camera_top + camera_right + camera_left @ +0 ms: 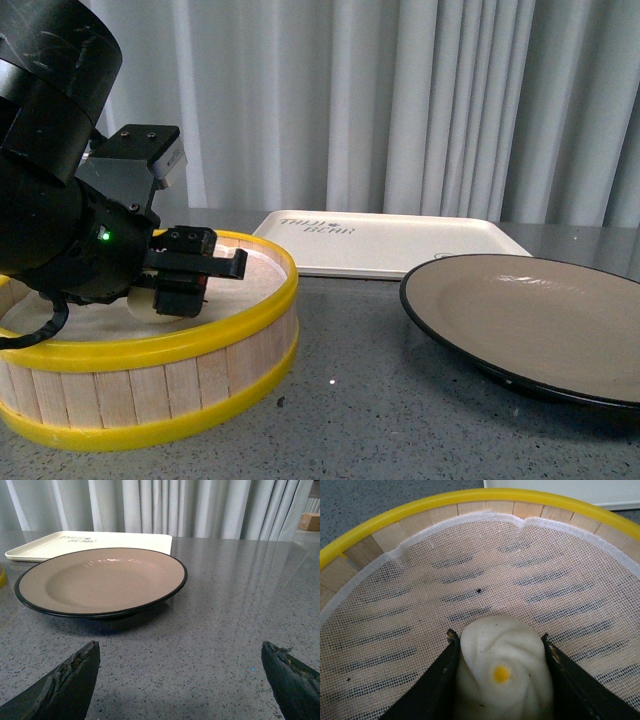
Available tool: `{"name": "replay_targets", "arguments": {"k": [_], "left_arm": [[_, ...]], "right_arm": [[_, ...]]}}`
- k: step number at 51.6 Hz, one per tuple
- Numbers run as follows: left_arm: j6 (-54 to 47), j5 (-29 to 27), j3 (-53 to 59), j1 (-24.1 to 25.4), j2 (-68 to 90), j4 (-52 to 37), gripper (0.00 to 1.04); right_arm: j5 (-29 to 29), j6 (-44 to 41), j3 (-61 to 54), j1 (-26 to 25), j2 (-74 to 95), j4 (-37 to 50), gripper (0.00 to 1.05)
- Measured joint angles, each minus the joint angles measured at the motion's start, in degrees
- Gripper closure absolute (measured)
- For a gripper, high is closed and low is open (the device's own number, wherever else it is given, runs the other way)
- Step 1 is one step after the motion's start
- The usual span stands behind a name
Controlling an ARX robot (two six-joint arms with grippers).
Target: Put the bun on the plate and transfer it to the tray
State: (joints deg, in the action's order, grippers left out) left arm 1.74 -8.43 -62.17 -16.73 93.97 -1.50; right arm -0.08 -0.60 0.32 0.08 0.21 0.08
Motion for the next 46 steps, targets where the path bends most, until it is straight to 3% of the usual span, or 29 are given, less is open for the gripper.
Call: {"name": "replay_targets", "arguments": {"k": [14,23,36,46], "left_arm": [[-6.58,0.48,1.33,-2.32,-4.35,-7.56,0.98],[-8.20,1.51,-1.14,-7.61,-3.41,-9.55,0.99],[-9.62,7.06,-11.41,-20.06,7.58,-8.72,0.99],[-10.49,8.44,-17.77,-23.93,13.40,-6.99,0.99]], "right_arm": [[0.00,0.00,0.00,0.02,0.00,0.00,0.08],[0.00,0.00,0.00,0.02,0.00,0.00,0.08],[0.00,0.00,0.00,0.00,0.00,0.00,0.08],[0.00,0.00,0.00,0.00,0.00,0.00,0.08]]}}
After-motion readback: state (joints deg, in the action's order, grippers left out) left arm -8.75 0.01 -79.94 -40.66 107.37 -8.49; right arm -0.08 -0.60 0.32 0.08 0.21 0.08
